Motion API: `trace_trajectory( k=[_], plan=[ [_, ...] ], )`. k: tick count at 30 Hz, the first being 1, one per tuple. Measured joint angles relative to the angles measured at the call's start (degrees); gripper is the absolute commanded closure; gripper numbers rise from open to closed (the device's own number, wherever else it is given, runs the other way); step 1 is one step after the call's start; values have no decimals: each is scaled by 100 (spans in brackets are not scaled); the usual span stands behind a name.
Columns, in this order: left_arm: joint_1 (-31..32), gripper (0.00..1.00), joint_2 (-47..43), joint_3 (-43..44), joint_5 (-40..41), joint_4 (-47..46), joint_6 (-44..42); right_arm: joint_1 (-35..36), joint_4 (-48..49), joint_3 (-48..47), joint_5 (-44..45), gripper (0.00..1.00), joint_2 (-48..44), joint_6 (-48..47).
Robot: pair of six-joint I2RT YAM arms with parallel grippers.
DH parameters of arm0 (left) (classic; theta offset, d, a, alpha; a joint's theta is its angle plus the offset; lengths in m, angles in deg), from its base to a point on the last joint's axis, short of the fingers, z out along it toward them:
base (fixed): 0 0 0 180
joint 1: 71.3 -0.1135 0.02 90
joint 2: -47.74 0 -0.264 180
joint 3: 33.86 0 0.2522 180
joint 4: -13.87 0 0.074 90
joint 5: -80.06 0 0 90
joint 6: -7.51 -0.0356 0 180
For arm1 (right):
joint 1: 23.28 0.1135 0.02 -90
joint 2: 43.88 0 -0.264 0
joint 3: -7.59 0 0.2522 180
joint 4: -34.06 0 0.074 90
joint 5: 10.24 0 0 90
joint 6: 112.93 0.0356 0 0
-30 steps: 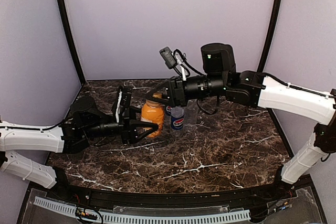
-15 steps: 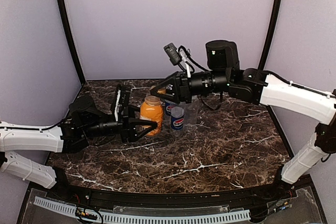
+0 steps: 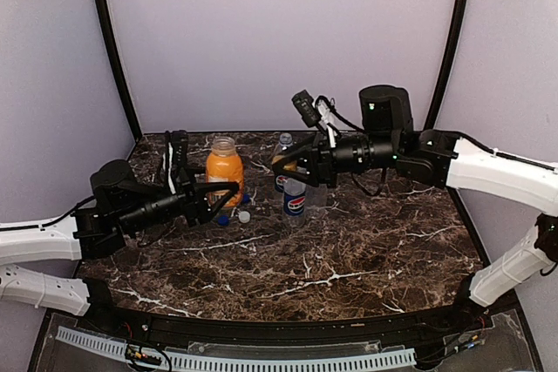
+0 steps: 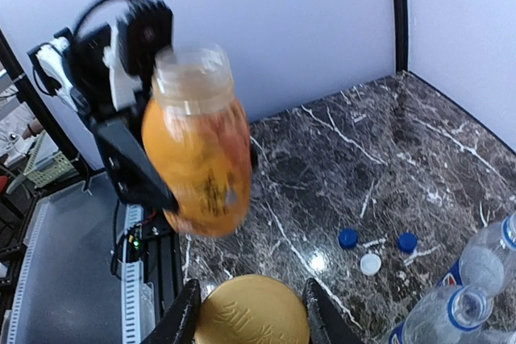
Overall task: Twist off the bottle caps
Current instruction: Place the bottle cap at the center of the board.
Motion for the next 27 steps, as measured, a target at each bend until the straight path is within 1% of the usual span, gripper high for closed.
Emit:
trace_trajectory(
  k=[4, 7, 11, 16, 19, 24, 27],
  plan=[
    [0, 91, -756, 0, 1132, 546, -44, 201, 190, 632, 431, 80, 203, -153],
    [-2, 91, -1163, 9, 1856, 933, -107, 452, 363, 750, 780, 80, 793, -247],
    [-4, 91, -1429, 144, 2437, 1547, -208, 728, 664, 610, 1084, 77, 1794, -343],
    [-4, 91, -1598, 391, 2730, 2046, -328, 901, 710, -205, 1397, 76, 3209, -459],
    [-4, 91, -1696, 466, 2774, 2170, -365, 927, 713, -708, 1565, 76, 3849, -507],
    [-7, 91, -1790, 476, 2789, 2297, -393, 927, 636, -1499, 1762, 75, 4651, -621],
    [-11, 91, -1797, 476, 2785, 2358, -396, 927, 592, -1768, 1862, 74, 4896, -660]
  ],
)
